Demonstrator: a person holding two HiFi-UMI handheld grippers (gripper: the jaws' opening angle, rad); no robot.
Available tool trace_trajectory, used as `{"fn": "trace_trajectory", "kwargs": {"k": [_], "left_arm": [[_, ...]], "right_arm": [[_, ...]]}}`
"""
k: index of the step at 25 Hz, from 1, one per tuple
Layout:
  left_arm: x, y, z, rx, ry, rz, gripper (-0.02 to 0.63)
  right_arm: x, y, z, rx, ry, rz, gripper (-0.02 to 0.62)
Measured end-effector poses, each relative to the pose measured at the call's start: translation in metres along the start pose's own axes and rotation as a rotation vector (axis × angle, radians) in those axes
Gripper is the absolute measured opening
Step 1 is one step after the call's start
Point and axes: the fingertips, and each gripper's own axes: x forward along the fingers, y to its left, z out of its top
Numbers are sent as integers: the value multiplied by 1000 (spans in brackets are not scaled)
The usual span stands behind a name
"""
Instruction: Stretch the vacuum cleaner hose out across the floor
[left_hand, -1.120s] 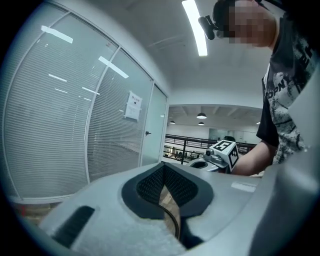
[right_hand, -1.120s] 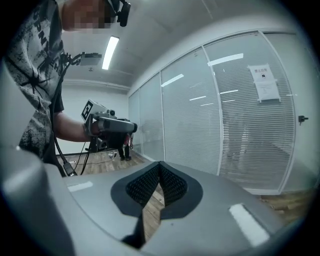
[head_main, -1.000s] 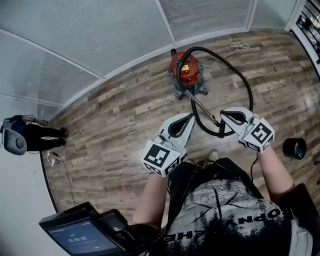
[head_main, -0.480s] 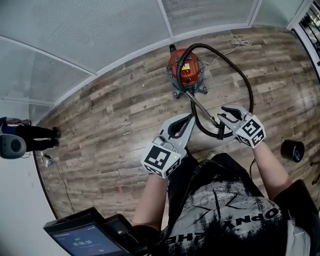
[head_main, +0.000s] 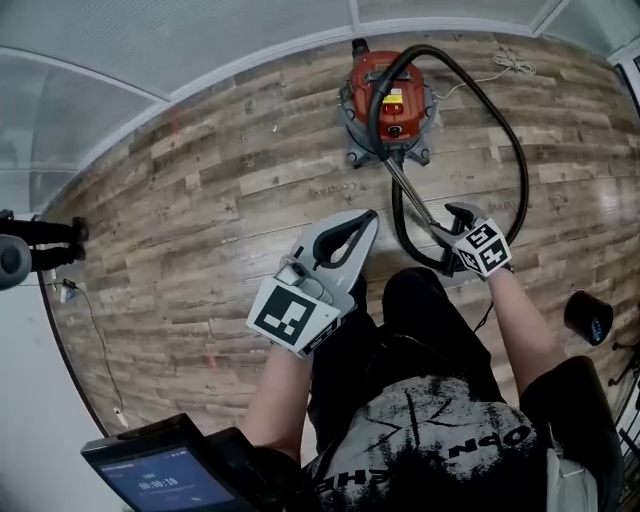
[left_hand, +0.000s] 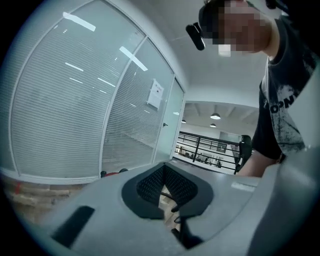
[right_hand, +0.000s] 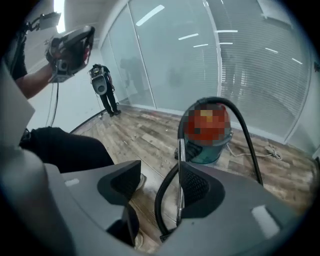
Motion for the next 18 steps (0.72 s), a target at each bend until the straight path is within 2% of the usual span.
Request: {"fn": "trace_trajectory", "kwargs": {"k": [3, 8, 10, 13, 18], "left_arm": [[2, 33, -59, 28, 20, 47, 0], [27, 68, -126, 45, -35, 101, 0], [38, 77, -161, 62, 6, 103, 0], [53, 74, -204, 46, 61, 89, 0], [62, 55, -240, 45, 99, 93, 0]], "right_arm": [[75, -31, -62, 15, 75, -21, 249], [190, -73, -136, 2, 121, -9, 258], [228, -86, -154, -9, 123, -18, 261], [262, -101, -171, 3, 116, -45, 259], [294, -108, -187, -8, 135, -1, 228]]}}
